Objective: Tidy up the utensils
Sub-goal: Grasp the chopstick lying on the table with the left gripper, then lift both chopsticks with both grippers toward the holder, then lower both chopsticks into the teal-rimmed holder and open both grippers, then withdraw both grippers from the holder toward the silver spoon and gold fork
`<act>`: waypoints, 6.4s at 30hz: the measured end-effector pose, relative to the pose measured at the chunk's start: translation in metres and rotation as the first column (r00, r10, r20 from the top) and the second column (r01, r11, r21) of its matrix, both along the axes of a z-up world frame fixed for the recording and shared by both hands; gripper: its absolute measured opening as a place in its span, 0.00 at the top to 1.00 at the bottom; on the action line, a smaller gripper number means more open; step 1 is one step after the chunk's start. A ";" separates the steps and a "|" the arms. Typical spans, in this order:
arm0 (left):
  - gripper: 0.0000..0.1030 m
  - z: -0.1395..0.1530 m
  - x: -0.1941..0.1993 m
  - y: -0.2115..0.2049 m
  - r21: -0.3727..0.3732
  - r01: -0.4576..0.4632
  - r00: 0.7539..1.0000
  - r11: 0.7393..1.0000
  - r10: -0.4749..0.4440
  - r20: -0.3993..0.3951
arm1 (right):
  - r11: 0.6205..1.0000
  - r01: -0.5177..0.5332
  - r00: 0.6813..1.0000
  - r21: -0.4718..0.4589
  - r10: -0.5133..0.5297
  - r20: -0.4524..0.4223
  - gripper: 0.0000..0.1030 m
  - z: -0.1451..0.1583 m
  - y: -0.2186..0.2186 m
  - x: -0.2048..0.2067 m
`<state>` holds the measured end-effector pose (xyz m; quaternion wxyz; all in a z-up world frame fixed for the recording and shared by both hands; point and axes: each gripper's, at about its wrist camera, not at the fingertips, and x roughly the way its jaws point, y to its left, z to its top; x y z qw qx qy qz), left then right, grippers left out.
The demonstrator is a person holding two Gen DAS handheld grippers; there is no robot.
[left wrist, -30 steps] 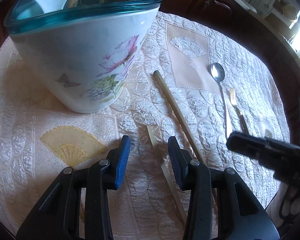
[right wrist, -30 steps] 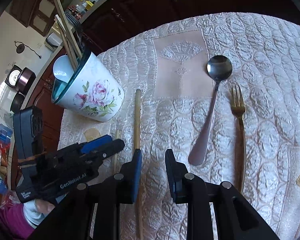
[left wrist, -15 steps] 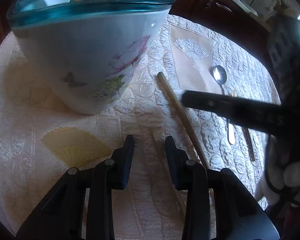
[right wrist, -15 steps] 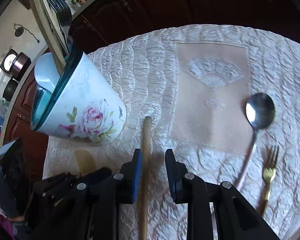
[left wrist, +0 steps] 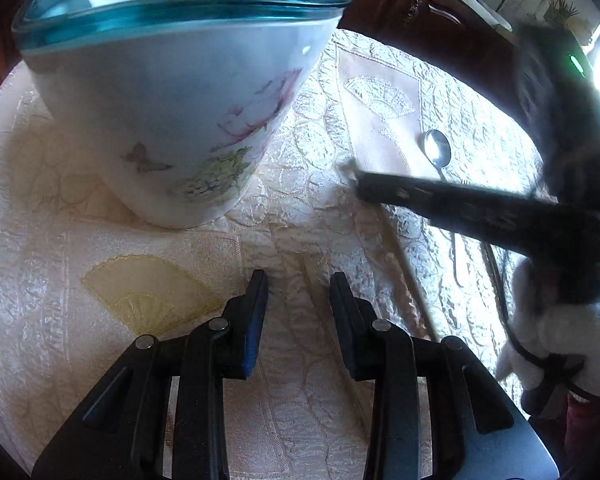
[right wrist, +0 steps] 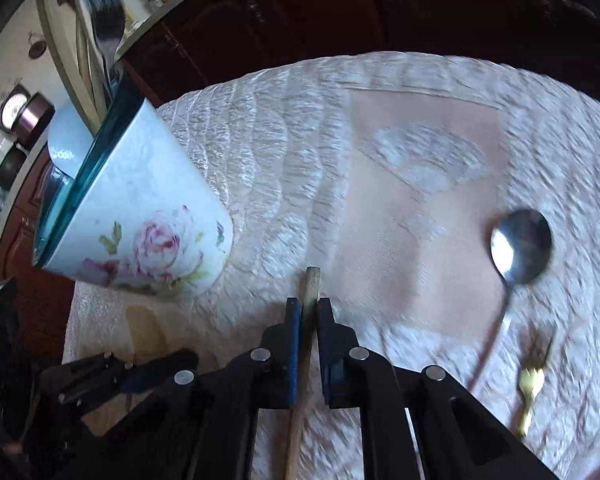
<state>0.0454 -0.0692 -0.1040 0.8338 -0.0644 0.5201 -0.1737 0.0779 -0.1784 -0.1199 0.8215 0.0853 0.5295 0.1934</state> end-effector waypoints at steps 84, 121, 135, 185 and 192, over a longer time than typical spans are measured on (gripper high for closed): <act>0.96 0.188 -0.089 0.073 -0.157 0.093 0.953 0.983 -0.042 0.301 | 0.984 -0.113 0.897 0.141 0.040 0.440 0.93 0.199 -0.020 -0.135; 0.96 0.225 0.048 0.118 -0.049 -0.150 0.865 0.988 0.155 0.478 | 0.994 -0.054 0.759 0.099 -0.024 0.651 0.93 0.237 0.094 0.017; 0.96 0.191 0.049 0.109 -0.055 -0.164 0.903 0.985 0.172 0.394 | 0.995 -0.081 0.835 0.062 0.034 0.550 0.89 0.204 0.095 0.032; 0.43 0.111 -0.043 -0.003 0.085 -0.020 0.965 0.996 -0.003 0.263 | 0.986 0.152 0.954 -0.064 -0.130 0.272 0.65 0.083 -0.045 -0.110; 0.43 0.091 -0.036 -0.011 0.077 0.001 0.980 0.997 -0.016 0.199 | 0.980 0.196 0.965 -0.035 -0.187 0.183 0.65 0.048 -0.072 -0.095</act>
